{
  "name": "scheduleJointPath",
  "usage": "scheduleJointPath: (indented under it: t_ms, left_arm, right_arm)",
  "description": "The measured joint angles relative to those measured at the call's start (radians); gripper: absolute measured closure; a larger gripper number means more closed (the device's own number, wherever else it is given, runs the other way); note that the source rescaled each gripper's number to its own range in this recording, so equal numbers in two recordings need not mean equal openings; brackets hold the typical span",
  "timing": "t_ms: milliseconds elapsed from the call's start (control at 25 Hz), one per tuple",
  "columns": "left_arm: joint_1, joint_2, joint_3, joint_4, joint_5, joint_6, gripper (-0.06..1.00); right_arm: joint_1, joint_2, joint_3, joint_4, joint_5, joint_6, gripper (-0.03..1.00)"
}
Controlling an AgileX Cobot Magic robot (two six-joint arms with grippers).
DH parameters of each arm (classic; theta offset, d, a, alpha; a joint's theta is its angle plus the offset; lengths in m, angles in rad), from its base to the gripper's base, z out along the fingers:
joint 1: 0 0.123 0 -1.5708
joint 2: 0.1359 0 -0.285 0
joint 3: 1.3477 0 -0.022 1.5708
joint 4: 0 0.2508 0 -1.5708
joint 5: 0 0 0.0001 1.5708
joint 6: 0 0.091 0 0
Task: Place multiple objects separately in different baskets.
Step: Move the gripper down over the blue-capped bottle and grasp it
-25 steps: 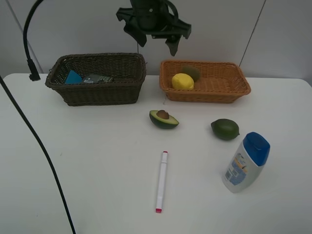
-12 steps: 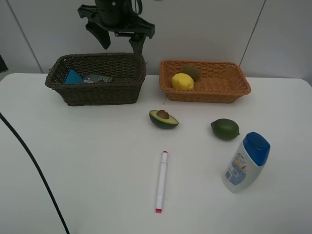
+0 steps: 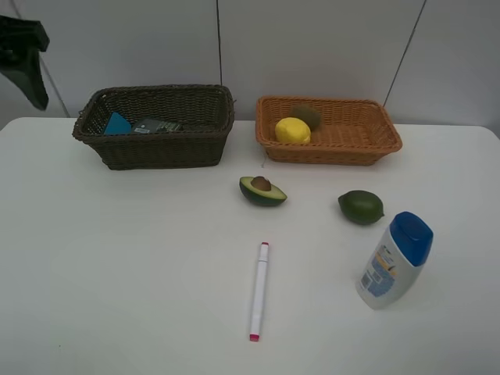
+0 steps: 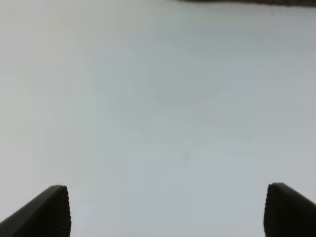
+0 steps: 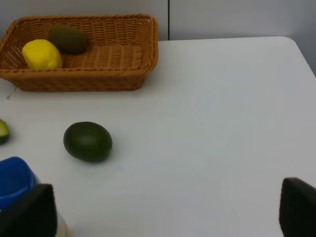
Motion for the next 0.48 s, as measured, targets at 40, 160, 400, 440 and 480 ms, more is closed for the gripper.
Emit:
scheduleJointPath:
  t_ms: [40, 160, 400, 440, 480]
  left_arm:
    - [0.003, -0.079, 0.067, -0.015, 0.000, -0.002, -0.06]
    - [0.004, -0.306, 0.239, -0.041, 0.001, -0.005, -0.06]
    - [0.004, -0.766, 0.486, -0.085, 0.004, 0.061, -0.06]
    - [0.004, -0.831, 0.510, -0.102, 0.005, 0.077, -0.06]
    - [0.004, -0.896, 0.532, -0.123, 0.005, 0.093, -0.06]
  right_arm:
    - [0.000, 0.000, 0.000, 0.000, 0.000, 0.000, -0.02]
    - [0.000, 0.000, 0.000, 0.000, 0.000, 0.000, -0.02]
    - [0.000, 0.000, 0.000, 0.000, 0.000, 0.000, -0.02]
    - [0.000, 0.000, 0.000, 0.000, 0.000, 0.000, -0.02]
    - [0.000, 0.000, 0.000, 0.000, 0.000, 0.000, -0.02]
